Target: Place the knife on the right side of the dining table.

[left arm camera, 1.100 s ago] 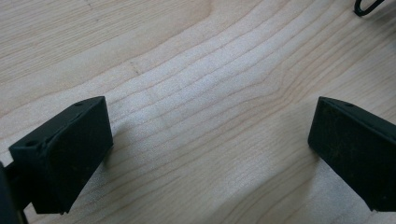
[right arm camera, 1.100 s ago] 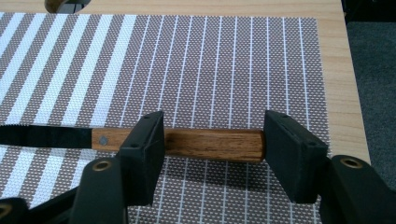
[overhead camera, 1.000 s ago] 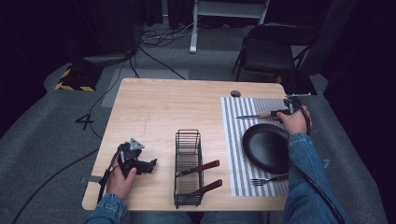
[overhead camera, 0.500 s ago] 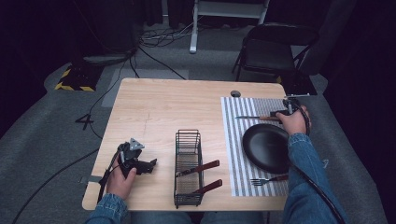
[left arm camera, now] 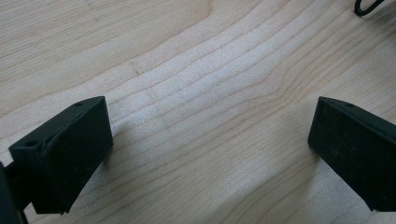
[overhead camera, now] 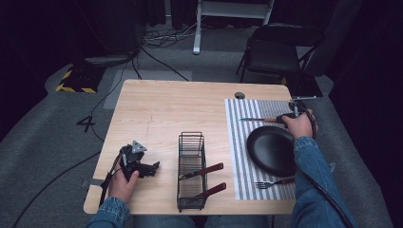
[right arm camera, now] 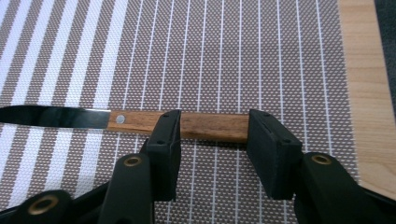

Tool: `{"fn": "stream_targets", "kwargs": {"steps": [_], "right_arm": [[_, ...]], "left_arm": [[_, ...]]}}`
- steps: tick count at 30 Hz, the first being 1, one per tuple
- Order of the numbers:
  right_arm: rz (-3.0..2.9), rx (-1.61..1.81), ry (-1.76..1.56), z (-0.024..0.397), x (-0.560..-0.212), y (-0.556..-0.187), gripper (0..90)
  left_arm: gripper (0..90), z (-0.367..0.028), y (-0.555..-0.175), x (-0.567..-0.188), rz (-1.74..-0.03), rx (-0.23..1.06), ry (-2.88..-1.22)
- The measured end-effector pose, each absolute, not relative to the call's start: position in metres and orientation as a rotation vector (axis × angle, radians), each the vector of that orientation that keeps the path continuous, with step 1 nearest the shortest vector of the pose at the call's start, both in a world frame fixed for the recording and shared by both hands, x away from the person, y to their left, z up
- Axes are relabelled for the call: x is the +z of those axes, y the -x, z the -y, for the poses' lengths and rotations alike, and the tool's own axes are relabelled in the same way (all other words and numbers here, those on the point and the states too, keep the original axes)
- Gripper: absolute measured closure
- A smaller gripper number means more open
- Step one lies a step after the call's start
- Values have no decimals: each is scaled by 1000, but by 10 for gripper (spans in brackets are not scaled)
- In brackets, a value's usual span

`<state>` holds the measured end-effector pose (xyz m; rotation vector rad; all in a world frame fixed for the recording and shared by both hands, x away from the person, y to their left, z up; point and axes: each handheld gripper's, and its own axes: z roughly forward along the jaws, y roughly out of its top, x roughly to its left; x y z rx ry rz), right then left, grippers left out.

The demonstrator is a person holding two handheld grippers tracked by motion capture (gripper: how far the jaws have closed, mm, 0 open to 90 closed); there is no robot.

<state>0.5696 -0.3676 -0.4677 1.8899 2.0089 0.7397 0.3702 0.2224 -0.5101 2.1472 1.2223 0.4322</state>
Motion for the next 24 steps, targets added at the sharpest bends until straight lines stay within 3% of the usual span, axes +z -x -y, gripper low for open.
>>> {"fn": "stream_targets", "kwargs": {"steps": [15, 24], "right_arm": [[-1981, 758, -1844, 365, -470, -571, 486], [-1978, 822, -1775, 359, -446, -559, 485]], "left_arm": [[1, -222, -370, -510, -1223, 433, -2147], [1, -222, -370, -510, -1225, 433, -2142]]}}
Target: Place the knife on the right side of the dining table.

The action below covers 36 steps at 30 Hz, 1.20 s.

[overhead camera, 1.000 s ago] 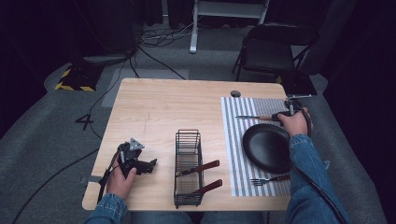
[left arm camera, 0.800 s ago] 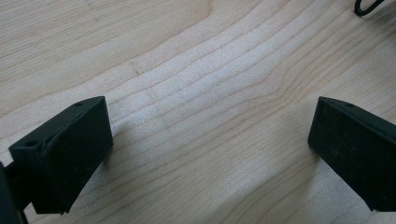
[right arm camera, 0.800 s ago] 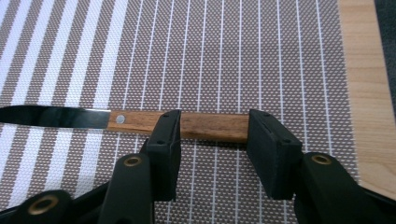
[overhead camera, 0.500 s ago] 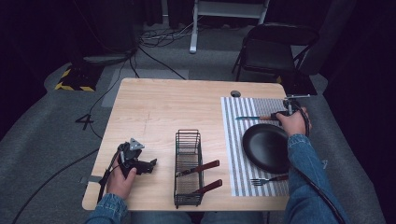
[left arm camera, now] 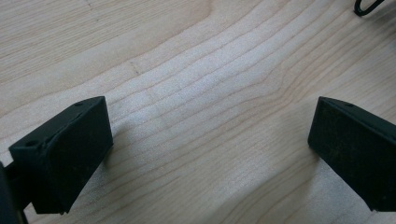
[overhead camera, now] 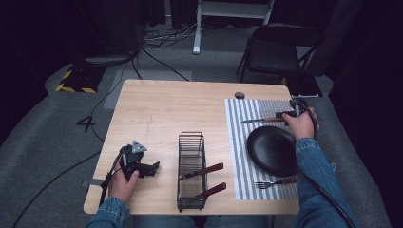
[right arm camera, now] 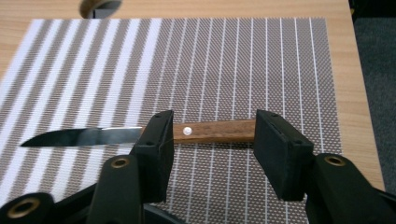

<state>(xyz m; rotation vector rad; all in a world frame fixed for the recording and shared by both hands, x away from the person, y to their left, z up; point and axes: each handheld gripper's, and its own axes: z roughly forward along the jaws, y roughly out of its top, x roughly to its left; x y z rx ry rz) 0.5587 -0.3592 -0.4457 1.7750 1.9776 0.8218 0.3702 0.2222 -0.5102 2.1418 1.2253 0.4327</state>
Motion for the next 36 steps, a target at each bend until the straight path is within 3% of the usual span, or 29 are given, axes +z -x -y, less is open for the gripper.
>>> {"fn": "stream_targets", "kwargs": {"steps": [10, 20, 36], "right_arm": [[-2001, 871, -1684, 349, -420, -548, 457], [-2018, 794, -1777, 351, -455, -579, 416], [-2019, 805, -1816, 350, -471, -597, 413]], "left_arm": [[1, -222, -370, -510, -1226, 431, -2142], [1, -222, -370, -510, -1223, 433, -2144], [1, -222, -371, -510, -1223, 433, -2144]]}}
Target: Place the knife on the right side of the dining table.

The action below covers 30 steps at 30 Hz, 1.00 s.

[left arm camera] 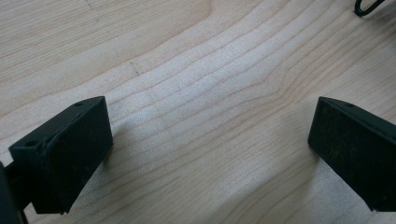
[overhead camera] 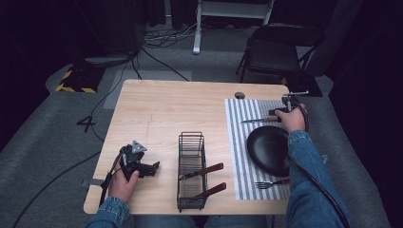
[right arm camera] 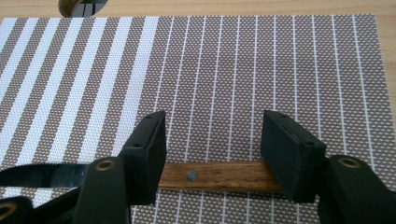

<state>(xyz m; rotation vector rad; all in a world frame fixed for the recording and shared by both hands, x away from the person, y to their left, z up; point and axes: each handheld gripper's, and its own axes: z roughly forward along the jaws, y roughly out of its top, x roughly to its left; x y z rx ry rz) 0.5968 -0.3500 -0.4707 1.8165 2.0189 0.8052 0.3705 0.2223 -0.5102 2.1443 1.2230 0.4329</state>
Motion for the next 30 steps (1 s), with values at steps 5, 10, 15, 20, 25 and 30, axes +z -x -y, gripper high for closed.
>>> {"fn": "stream_targets", "kwargs": {"steps": [5, 10, 15, 20, 25, 30], "right_arm": [[-2025, 801, -1829, 353, -471, -595, 412], [-2029, 806, -1839, 352, -472, -593, 412], [-2014, 822, -1811, 351, -465, -591, 412], [-2011, 873, -1755, 347, -452, -584, 413], [-1992, 1007, -1655, 341, -430, -561, 417], [-1984, 1105, -1551, 336, -405, -530, 419]], "left_arm": [[1, -222, -371, -510, -1224, 432, -2143], [1, -222, -371, -510, -1223, 432, -2144], [1, -222, -371, -510, -1224, 433, -2144], [1, -222, -371, -510, -1224, 432, -2143], [1, -222, -371, -510, -1226, 433, -2140], [1, -222, -371, -510, -1226, 432, -2139]]}}
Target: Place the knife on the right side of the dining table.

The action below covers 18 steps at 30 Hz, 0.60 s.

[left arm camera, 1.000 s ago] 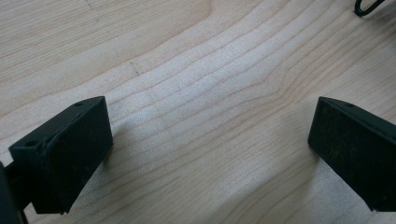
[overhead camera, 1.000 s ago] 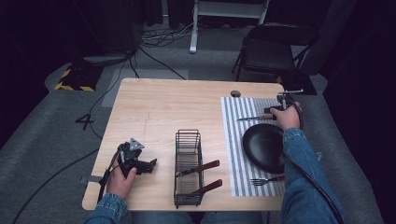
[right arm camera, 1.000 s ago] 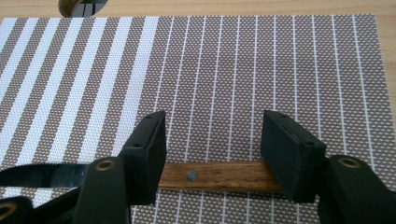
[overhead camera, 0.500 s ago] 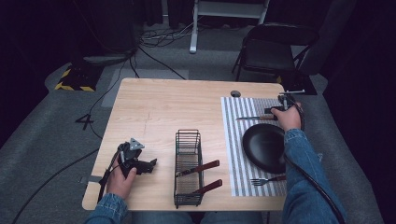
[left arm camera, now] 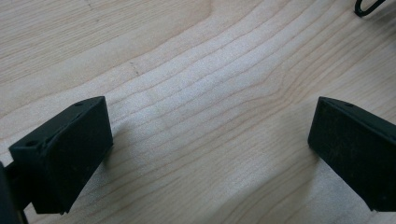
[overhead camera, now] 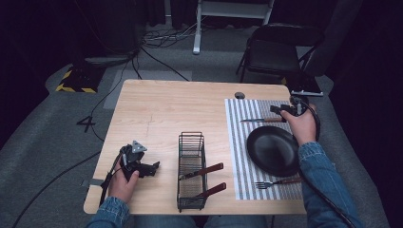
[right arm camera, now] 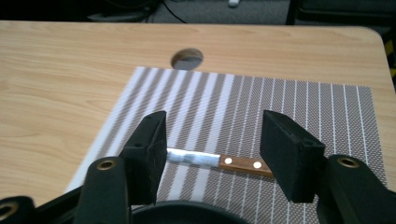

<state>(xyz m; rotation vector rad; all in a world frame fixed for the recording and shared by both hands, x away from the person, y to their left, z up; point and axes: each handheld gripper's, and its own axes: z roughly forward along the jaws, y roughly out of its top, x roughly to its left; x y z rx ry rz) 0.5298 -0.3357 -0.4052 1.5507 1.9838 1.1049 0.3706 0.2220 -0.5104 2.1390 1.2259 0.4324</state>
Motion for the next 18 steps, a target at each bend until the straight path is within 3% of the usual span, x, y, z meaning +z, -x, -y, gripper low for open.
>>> {"fn": "stream_targets", "kwargs": {"steps": [9, 18], "right_arm": [[-2012, 1209, -1408, 318, -369, -484, 419], [-2039, 1343, -1275, 295, -358, -435, 418]], "left_arm": [[1, -222, -371, -510, -1228, 432, -2137], [1, -222, -370, -510, -1227, 433, -2139]]}}
